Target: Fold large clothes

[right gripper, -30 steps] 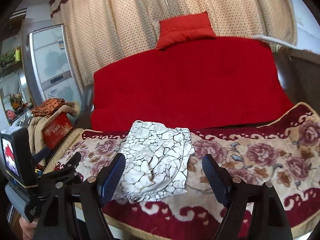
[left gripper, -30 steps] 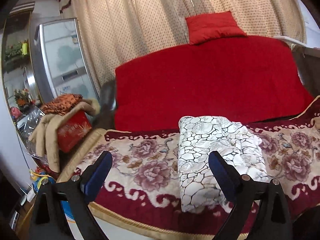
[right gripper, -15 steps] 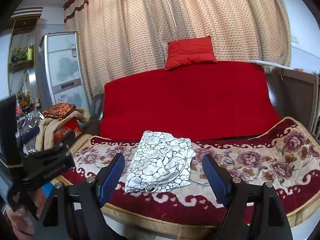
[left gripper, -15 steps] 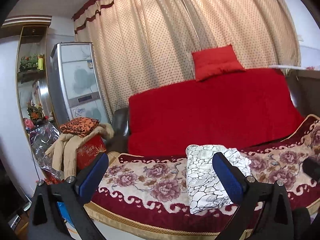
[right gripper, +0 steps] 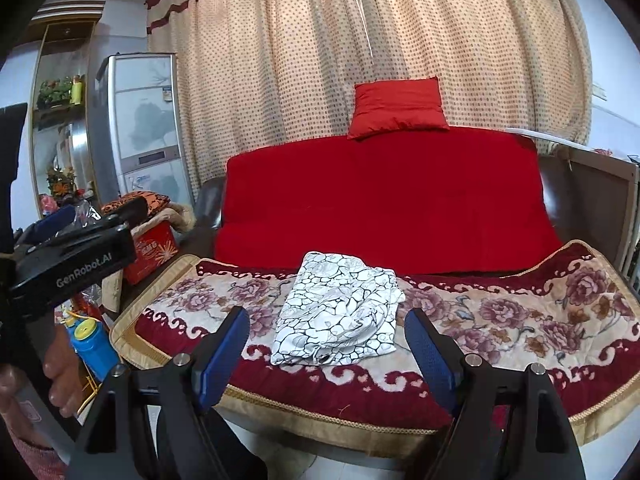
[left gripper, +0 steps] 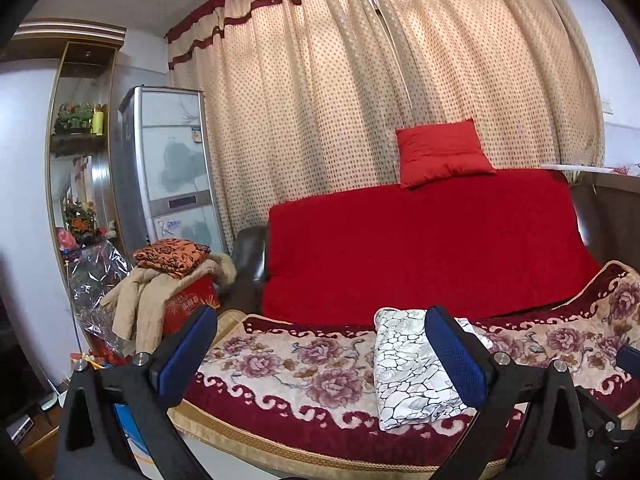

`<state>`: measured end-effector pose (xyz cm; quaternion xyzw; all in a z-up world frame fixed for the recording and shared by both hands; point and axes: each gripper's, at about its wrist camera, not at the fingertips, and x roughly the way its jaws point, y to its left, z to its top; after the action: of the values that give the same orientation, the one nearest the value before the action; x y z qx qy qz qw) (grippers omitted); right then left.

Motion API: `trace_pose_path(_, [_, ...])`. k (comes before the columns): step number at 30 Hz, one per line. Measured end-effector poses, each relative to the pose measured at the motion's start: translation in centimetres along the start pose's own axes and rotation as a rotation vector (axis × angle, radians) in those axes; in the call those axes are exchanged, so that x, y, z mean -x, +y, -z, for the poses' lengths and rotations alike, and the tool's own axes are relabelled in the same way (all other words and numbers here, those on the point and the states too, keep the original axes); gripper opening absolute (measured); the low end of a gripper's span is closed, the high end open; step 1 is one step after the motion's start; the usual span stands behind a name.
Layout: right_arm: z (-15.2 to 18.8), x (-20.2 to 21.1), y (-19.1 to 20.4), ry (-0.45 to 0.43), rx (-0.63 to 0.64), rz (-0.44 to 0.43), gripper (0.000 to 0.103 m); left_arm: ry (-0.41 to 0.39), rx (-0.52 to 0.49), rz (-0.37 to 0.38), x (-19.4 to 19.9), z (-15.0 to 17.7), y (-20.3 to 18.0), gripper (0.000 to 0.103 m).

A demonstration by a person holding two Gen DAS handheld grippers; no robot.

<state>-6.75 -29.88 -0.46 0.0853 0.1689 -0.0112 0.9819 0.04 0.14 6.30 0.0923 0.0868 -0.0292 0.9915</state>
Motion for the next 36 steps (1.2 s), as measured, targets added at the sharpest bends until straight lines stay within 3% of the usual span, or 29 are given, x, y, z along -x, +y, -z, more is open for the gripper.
trace_pose_path(10, [-1.4,3.2,0.2,-0.089,-0.013,0.024,0.082,-0.037,0.03,-0.013,2.4,-0.9,1.8,0.103])
trace_pose_path(26, [-2.6,5.7,1.0,-0.164,0.002,0.032,0.082,-0.091,0.052,-0.015,5.1,-1.6,3.3,0.103])
trace_pose_path(36, [-2.7,5.8,1.6,-0.175,0.007,0.03,0.082,-0.079,0.07,-0.008,5.4,-1.4,4.0,0.103])
